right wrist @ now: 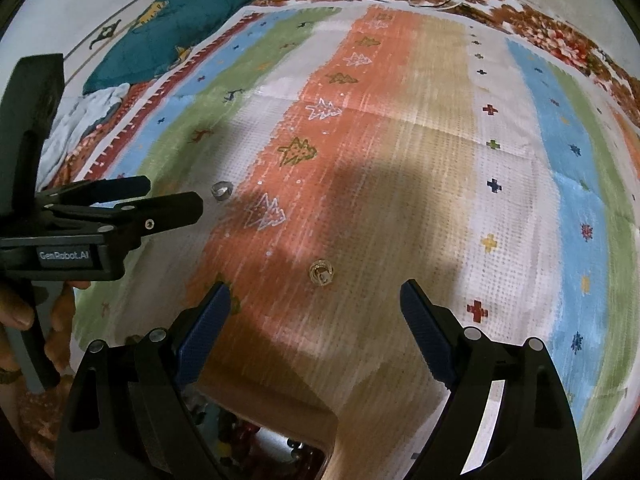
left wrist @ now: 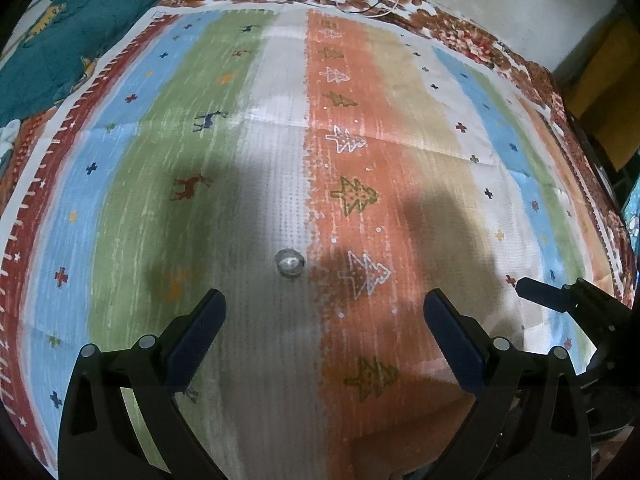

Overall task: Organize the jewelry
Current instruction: 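Move both open grippers toward the silver ring and the gold earring, then close the left gripper on the silver ring while the right grips the gold earring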

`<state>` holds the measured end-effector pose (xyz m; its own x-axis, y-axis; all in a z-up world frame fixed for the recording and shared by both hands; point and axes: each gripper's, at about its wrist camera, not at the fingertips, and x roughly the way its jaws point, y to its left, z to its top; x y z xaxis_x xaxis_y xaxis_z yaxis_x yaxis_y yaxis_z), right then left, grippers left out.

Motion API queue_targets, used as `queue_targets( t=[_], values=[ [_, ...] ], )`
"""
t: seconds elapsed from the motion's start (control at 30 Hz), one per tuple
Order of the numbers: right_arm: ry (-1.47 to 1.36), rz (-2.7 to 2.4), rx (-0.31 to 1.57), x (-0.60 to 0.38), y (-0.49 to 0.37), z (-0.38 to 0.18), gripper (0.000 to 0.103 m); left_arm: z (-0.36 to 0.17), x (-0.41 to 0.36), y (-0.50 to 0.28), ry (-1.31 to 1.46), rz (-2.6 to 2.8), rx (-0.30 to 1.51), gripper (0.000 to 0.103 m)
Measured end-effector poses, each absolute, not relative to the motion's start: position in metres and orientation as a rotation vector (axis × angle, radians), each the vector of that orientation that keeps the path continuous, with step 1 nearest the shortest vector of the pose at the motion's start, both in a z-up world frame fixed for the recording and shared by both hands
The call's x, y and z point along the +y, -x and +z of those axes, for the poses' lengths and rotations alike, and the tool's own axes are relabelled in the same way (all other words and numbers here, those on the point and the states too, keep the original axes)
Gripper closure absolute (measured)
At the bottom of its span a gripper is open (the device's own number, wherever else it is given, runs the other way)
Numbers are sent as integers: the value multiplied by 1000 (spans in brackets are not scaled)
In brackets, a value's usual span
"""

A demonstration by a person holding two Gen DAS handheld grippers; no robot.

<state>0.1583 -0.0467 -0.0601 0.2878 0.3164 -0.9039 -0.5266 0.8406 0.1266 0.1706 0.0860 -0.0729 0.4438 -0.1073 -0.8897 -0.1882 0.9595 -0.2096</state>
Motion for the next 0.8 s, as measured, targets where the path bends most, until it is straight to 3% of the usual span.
queue_targets(
  t=[0.63,0.77,0.8],
  values=[
    [261,561,1218,-30,-179,-86,16,-101,91,-197,273,56,1173,8],
    [270,552,1239,-27,-183,-90,17,-107,90,-202,261,53,1188,14],
    [271,554,1244,-26,-183,-91,22,-108,90,-204,256,54,1190,18]
  ],
)
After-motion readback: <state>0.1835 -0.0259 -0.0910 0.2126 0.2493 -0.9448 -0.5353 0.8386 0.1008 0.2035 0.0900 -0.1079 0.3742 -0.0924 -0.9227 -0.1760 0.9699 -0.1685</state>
